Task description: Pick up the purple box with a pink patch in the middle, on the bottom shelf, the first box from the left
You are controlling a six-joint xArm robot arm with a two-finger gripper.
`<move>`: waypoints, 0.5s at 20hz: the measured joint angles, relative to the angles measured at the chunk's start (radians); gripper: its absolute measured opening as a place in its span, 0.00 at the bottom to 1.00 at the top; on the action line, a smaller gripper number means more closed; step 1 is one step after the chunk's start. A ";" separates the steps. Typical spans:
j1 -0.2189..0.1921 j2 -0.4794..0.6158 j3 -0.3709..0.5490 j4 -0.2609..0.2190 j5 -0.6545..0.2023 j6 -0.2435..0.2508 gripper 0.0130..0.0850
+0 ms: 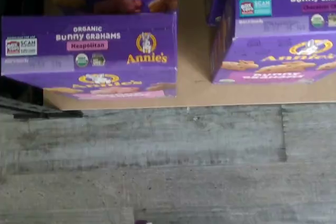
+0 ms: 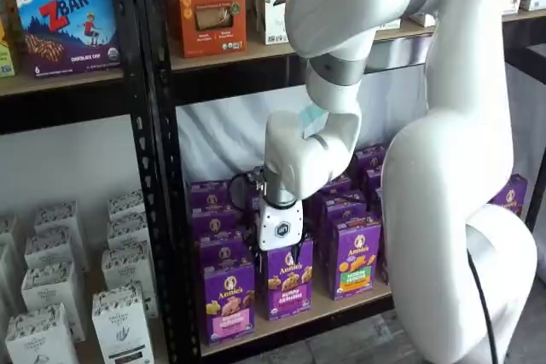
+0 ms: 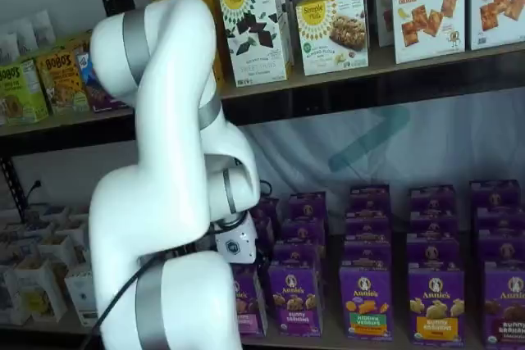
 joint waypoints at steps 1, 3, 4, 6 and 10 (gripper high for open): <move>-0.001 0.018 -0.018 0.010 0.002 -0.011 1.00; -0.003 0.048 -0.049 0.022 0.012 -0.024 1.00; -0.003 0.067 -0.070 0.029 0.015 -0.031 1.00; -0.003 0.095 -0.100 0.037 0.018 -0.039 1.00; 0.002 0.155 -0.172 0.054 0.030 -0.051 1.00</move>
